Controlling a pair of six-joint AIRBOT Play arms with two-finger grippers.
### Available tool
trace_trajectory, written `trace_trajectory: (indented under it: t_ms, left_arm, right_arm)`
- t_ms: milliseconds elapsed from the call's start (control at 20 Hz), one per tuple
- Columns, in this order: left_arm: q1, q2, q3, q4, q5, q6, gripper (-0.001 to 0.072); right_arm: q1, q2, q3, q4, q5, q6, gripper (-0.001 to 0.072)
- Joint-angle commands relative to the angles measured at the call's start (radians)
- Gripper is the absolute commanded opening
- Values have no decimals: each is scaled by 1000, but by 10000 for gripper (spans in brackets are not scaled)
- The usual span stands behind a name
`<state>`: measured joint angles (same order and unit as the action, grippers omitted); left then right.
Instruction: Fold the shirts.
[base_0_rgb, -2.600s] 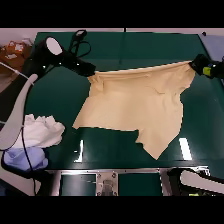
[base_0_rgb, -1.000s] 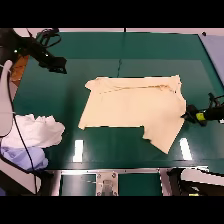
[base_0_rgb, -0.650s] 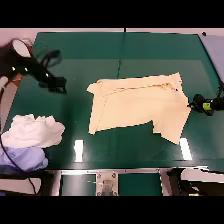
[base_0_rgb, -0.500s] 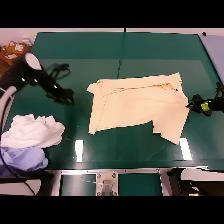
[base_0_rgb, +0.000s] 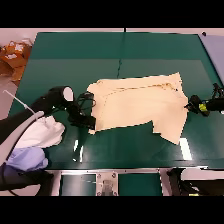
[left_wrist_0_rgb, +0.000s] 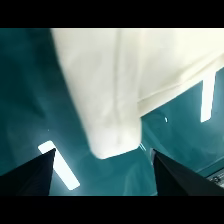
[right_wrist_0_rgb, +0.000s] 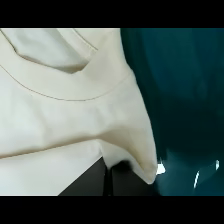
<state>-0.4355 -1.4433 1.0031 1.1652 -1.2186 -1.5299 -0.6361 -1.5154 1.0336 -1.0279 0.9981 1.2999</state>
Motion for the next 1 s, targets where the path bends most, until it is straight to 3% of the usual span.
trace_trajectory:
  t_ms: [0, 100, 150, 250, 300, 350, 600, 950]
  left_arm:
    - [-44, 1, -33, -35, 53, -38, 658]
    - [-53, -13, -67, -97, 87, -34, 657]
    - [-58, -29, -72, -107, 93, -32, 603]
    - [-57, -40, -70, -95, 105, -22, 338]
    - [-53, -37, -63, -78, 108, -22, 159]
    - [-45, -35, -48, -49, 102, -23, 27]
    - [35, -34, 109, 8, -52, 14, 25]
    - [161, -31, 584, 5, -211, 72, 25]
  right_arm:
    - [1, -2, 1, 7, -11, 1, 19]
    - [1, -2, 1, 7, -12, 1, 19]
    - [1, -4, 1, 13, -12, 1, 19]
    - [1, -6, 1, 15, -11, 1, 19]
    - [1, -6, 1, 15, -11, 1, 19]
    - [1, -6, 1, 15, -10, 1, 19]
    - [0, -2, 2, 19, 32, 2, 19]
    - [80, 221, 98, 270, 185, 0, 18]
